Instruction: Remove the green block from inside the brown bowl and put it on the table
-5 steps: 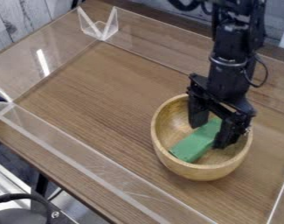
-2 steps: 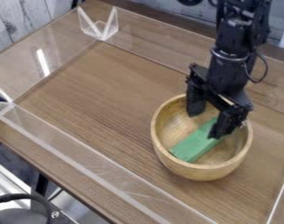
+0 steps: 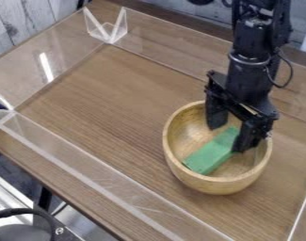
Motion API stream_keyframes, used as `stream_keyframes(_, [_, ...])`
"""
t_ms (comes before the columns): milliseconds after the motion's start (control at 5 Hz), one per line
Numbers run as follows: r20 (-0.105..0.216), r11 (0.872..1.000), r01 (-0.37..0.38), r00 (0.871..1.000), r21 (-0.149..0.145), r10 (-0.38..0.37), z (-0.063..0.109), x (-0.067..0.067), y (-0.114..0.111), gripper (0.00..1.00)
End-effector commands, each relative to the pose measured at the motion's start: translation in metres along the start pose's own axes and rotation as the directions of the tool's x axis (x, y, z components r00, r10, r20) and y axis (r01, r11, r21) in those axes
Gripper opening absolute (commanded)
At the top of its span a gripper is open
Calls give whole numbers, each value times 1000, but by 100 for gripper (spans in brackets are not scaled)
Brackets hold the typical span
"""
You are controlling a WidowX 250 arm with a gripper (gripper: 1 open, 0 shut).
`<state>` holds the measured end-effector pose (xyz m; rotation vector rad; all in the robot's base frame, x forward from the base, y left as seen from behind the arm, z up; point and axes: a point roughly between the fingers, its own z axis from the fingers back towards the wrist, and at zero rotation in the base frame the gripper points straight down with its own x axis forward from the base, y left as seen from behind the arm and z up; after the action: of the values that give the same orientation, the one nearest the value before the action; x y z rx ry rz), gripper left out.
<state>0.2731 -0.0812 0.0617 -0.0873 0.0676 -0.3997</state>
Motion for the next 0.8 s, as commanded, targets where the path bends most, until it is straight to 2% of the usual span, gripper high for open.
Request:
stream_keyframes(0, [61, 1000, 15, 998, 16, -16, 13, 4, 5, 100])
stream_keyframes(600, [14, 999, -34, 999, -3, 34, -15, 9, 9, 100])
